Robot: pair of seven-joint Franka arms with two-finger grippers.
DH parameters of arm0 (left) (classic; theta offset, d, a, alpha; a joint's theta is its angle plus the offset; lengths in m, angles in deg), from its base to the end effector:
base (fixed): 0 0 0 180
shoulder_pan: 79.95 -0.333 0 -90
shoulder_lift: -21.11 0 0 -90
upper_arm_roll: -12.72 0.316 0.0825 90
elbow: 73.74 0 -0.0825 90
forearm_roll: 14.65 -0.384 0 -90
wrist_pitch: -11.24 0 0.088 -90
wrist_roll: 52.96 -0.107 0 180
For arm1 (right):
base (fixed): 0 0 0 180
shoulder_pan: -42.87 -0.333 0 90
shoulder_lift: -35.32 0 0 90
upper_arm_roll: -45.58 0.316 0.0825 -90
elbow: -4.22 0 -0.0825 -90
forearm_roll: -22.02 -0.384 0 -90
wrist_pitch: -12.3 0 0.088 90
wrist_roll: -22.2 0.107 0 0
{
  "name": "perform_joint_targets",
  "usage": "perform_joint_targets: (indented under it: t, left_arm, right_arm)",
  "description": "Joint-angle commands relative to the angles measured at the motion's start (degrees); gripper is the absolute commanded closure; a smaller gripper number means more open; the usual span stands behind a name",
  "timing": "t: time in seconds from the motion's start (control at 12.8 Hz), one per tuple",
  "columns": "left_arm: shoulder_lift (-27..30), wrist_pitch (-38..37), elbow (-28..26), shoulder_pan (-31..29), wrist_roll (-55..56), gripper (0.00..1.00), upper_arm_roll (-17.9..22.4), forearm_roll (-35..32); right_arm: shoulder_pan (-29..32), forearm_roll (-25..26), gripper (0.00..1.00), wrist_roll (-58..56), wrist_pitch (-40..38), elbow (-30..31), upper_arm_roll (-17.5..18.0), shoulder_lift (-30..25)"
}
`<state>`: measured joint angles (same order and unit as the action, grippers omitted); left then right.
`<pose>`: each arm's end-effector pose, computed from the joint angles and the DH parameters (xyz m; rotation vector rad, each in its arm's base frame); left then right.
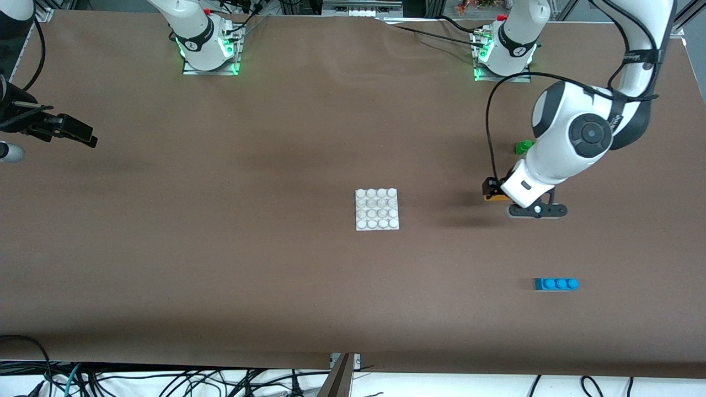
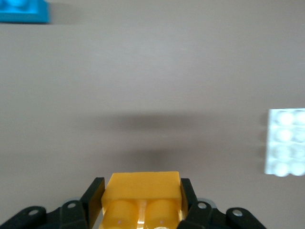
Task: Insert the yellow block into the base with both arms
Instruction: 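Carry the yellow block with the left gripper over the white base plate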
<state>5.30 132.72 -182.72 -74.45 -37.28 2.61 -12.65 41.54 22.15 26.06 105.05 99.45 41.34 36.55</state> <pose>0.5879 -0.1607 0.3539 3.0794 0.0393 -0.1121 0.5603 -0.0283 0.5735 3.1301 -0.1849 -0.1014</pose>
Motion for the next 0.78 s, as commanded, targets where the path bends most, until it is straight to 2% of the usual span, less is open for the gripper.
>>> perform_joint_targets:
  t: [0.0, 0.7]
  left_arm:
    - [-5.2, -1.6, 5.9, 3.8, 3.9, 1.00, 0.4, 2.6]
    - [-13.5, -1.4, 15.8, 13.4, 15.9, 1.00, 0.5, 3.4]
  right_arm:
    - [-0.1, 0.0, 0.00, 0.4, -0.6, -0.2, -0.1, -0.1]
    - [-0.1, 0.0, 0.00, 0.4, -0.6, -0.2, -0.1, -0.1]
